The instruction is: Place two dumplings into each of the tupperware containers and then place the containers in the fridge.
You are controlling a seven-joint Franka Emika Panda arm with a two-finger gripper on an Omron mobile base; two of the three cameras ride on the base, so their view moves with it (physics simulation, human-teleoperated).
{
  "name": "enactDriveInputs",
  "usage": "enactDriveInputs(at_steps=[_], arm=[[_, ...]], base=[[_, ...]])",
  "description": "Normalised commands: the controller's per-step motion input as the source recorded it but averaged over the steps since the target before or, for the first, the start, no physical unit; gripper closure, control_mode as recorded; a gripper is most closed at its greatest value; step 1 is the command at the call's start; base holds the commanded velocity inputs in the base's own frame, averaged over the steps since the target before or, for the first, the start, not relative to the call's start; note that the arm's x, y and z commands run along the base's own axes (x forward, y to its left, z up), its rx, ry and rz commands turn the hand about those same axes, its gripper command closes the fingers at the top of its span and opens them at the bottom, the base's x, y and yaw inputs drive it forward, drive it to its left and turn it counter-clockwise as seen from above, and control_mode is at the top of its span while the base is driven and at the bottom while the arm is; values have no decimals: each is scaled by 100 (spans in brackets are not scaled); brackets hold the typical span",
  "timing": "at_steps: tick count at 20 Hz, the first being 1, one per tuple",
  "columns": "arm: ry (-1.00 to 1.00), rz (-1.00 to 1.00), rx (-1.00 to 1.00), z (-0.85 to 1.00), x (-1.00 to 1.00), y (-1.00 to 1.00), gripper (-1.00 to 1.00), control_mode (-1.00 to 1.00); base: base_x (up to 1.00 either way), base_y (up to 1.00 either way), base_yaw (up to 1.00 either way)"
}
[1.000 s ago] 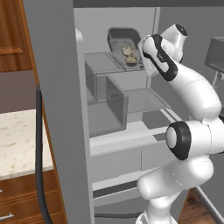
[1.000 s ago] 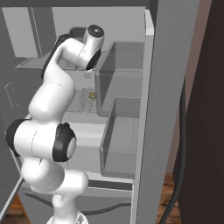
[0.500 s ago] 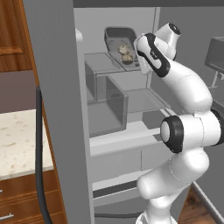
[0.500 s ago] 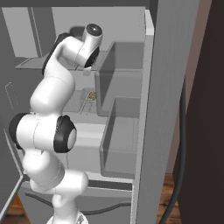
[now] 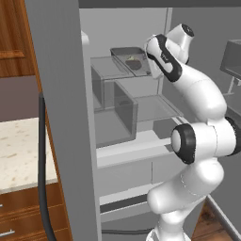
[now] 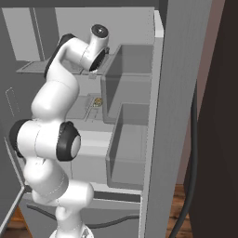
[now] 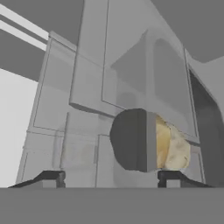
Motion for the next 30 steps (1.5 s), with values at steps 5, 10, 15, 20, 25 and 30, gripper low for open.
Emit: enactDriveInputs(at_steps=[5,10,15,20,25,30], arm=[[-26,0,4,0,-16,0,-100,-100],[-24,-3,6,12,-54,0,-100,-100],[-9,-2,5,65,-11,0,-100,-100],[-1,0,2,35,-45,-7,-100,-100],[0,0,1,3,-98,-15,-100,-100],[3,0,0,4,-100,0,-100,-100]], base=[[0,0,0],[0,0,0],[0,0,0],[0,0,0],[0,0,0],[0,0,0]])
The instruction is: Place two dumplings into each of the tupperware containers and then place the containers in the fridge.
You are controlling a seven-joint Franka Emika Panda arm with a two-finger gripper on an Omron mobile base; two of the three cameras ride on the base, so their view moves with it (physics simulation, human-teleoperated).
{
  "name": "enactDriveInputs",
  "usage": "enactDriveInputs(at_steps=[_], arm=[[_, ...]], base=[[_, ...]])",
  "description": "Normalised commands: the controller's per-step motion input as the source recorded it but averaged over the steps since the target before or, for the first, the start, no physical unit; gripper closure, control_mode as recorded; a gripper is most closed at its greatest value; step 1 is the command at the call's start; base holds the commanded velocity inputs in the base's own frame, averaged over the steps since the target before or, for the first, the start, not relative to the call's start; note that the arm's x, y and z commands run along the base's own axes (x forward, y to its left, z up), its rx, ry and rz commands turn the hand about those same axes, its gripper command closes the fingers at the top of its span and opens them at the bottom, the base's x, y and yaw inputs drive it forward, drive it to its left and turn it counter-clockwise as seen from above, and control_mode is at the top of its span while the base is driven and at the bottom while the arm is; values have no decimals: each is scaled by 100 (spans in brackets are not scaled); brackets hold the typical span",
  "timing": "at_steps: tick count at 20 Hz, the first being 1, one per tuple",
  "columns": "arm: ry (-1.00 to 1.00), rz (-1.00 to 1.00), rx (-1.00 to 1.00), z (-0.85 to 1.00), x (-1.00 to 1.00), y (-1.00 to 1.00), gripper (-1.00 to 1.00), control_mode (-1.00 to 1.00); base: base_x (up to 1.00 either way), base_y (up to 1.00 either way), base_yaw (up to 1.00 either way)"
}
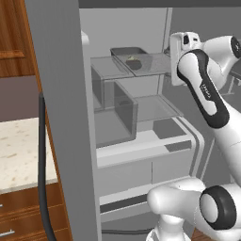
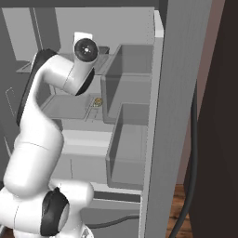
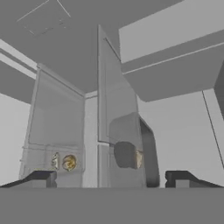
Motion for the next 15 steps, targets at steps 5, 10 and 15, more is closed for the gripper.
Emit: enactDriveInputs(at_steps=[5,10,15], arm=[[13,0,-1,0,-100,0,-100,-100],[19,0,-5,0,-100,0,-100,-100],[22,0,-15,-15,-91,0,-100,-100]], base=[[0,0,0],[0,0,0],[0,0,0]])
